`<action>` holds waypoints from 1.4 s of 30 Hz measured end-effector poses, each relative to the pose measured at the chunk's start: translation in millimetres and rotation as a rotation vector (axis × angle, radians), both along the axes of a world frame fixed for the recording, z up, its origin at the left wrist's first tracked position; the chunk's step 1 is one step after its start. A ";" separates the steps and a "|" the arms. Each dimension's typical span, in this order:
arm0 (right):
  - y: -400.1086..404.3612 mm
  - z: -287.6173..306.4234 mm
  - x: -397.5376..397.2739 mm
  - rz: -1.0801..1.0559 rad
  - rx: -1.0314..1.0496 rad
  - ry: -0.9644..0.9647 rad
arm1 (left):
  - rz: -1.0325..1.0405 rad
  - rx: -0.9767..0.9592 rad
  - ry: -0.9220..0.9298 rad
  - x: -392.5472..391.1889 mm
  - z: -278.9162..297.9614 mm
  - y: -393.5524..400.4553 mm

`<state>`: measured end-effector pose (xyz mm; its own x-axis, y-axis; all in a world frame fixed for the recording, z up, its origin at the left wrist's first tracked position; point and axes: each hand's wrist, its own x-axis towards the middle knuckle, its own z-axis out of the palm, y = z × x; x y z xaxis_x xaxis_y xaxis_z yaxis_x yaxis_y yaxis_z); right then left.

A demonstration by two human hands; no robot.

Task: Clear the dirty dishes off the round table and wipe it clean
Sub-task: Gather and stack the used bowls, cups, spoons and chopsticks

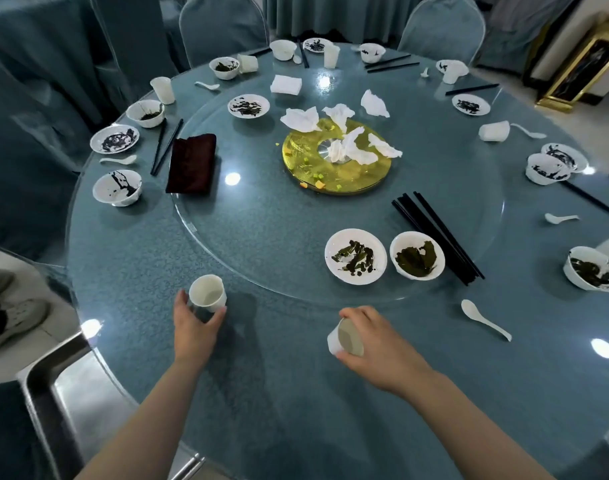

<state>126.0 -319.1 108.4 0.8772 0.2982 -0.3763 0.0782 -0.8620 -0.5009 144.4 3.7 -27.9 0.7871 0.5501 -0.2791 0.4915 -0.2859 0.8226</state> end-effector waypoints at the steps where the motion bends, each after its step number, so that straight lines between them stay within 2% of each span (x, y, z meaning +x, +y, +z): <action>1: 0.8 0.2 -0.2 0.001 -0.005 0.001 | 0.009 -0.015 -0.017 4.4 0.7 0.5; 6: -5.5 1.9 -2.7 -0.038 -0.027 0.040 | -0.009 0.016 -0.087 15.2 7.6 -7.1; 10: -14.5 5.0 -3.7 -0.148 0.056 0.016 | -0.102 0.042 -0.171 12.1 16.8 -28.9; 16: -24.1 16.3 3.1 -0.303 0.309 -0.088 | -0.430 0.170 -0.261 -0.3 33.6 -90.3; 19: -27.7 25.2 8.4 -0.284 0.386 -0.138 | -0.608 0.213 -0.358 -4.3 53.3 -125.6; 23: -39.9 29.0 12.8 -0.161 0.355 -0.176 | -0.779 0.168 -0.411 -7.4 77.1 -163.9; 26: -49.2 27.6 11.9 -0.088 0.313 -0.192 | -0.816 0.161 -0.415 -8.7 90.9 -182.7; 33: -64.3 23.4 12.7 -0.189 0.331 -0.153 | -0.823 0.209 -0.396 -13.6 103.7 -215.7; 39: -84.1 20.1 19.2 -0.097 0.320 -0.088 | -0.878 0.206 -0.362 -11.6 106.1 -227.9; 42: -91.4 17.1 21.4 -0.106 0.315 -0.079 | -0.837 0.173 -0.347 -11.9 105.7 -234.3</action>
